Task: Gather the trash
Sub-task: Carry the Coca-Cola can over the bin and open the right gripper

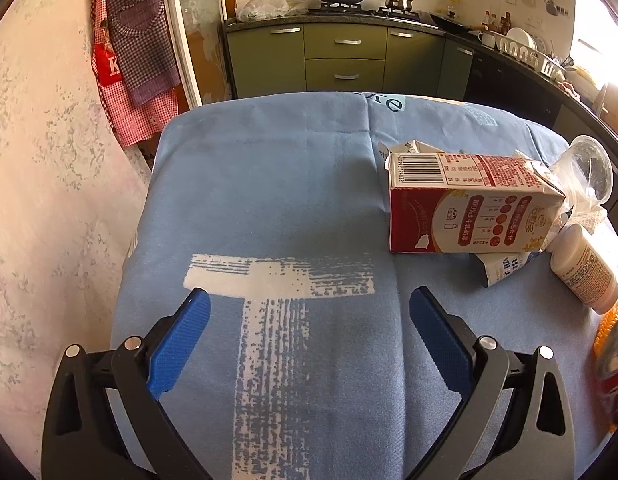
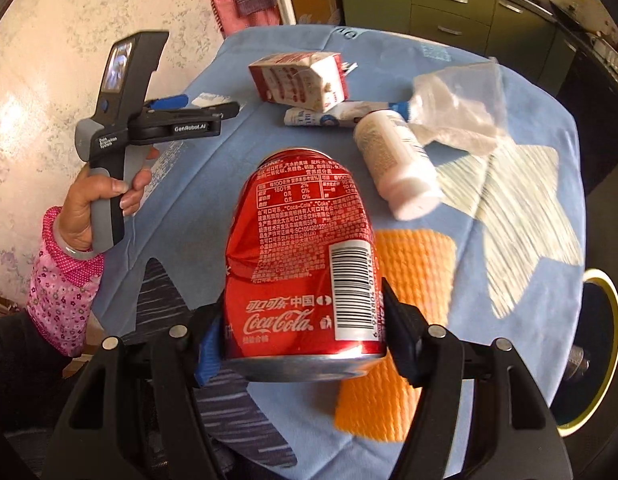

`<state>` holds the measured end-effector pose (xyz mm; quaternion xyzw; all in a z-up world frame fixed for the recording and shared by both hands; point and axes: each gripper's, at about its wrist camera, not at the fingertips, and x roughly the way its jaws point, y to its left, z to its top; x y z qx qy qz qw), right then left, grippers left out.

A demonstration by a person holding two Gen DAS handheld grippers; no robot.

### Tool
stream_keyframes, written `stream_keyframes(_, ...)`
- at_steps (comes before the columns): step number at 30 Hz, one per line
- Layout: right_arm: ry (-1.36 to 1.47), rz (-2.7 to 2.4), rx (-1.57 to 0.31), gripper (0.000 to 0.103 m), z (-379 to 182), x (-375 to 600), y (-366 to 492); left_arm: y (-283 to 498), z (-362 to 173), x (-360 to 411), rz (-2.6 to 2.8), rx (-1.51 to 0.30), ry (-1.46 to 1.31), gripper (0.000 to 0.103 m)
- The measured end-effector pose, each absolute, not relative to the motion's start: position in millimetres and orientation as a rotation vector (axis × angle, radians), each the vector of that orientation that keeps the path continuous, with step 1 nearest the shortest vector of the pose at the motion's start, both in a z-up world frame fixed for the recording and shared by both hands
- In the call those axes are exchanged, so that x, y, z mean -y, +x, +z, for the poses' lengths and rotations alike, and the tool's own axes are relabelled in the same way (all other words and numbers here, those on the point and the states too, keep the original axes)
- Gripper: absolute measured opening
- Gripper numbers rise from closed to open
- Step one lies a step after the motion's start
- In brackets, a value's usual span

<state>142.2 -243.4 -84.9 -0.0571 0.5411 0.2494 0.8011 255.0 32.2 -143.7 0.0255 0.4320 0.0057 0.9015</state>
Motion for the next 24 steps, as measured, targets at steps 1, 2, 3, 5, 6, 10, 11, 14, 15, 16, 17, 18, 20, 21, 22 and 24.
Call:
stream_keyframes(1,-0.111,0.52,-1.149,0.063,-80.9,250.5,139.1,255.1,-144.1,-31.9,0.012,-0.894,0.055,0.098)
stream_keyframes(2,-0.095,0.493,-1.133,0.063,-74.4,265.1,135.7,255.2,-144.4,-31.6,0.012,-0.895,0.057,0.098)
stream_keyframes(3,-0.076,0.464,-1.118,0.063,-69.4,277.6,133.4,255.1,-144.7,-31.4,0.012,-0.896,0.057,0.098)
stream_keyframes(5,-0.031,0.382,-1.089,0.063,-59.0,311.0,129.6,255.0,-145.0,-30.6,0.01,-0.897,0.061,0.098)
stream_keyframes(6,-0.008,0.33,-1.075,0.063,-55.0,328.8,129.7,254.9,-145.1,-29.9,0.009,-0.897,0.063,0.098)
stream_keyframes(10,0.088,0.051,-1.055,0.064,-54.8,419.6,131.9,253.6,-145.0,-26.0,0.005,-0.892,0.078,0.098)
stream_keyframes(11,0.11,-0.009,-1.064,0.064,-59.4,440.3,132.9,253.4,-145.3,-24.8,0.005,-0.89,0.085,0.098)
stream_keyframes(14,0.162,-0.147,-1.102,0.064,-77.8,486.5,137.7,253.4,-146.0,-22.1,0.006,-0.889,0.094,0.098)
stream_keyframes(15,0.184,-0.178,-1.118,0.064,-86.6,499.6,139.7,253.7,-146.6,-21.5,0.005,-0.891,0.096,0.098)
stream_keyframes(16,0.199,-0.193,-1.131,0.064,-93.3,508.8,141.4,254.2,-147.4,-21.0,0.005,-0.894,0.099,0.098)
stream_keyframes(17,0.211,-0.208,-1.143,0.064,-100.4,516.8,143.9,254.6,-148.0,-20.7,0.006,-0.896,0.101,0.098)
stream_keyframes(18,0.224,-0.223,-1.152,0.064,-106.5,522.9,147.0,255.0,-148.5,-20.1,0.005,-0.897,0.104,0.098)
stream_keyframes(20,0.254,-0.237,-1.168,0.064,-120.2,532.7,156.5,254.9,-149.0,-18.2,0.0,-0.898,0.108,0.098)
stream_keyframes(21,0.269,-0.246,-1.178,0.066,-126.7,537.6,160.4,254.6,-149.0,-17.2,-0.004,-0.897,0.111,0.098)
stream_keyframes(22,0.284,-0.266,-1.179,0.068,-131.0,540.7,162.0,254.2,-148.9,-16.5,-0.008,-0.894,0.115,0.098)
stream_keyframes(24,0.311,-0.299,-1.16,0.069,-136.4,545.0,162.1,252.4,-148.1,-13.5,-0.017,-0.886,0.127,0.098)
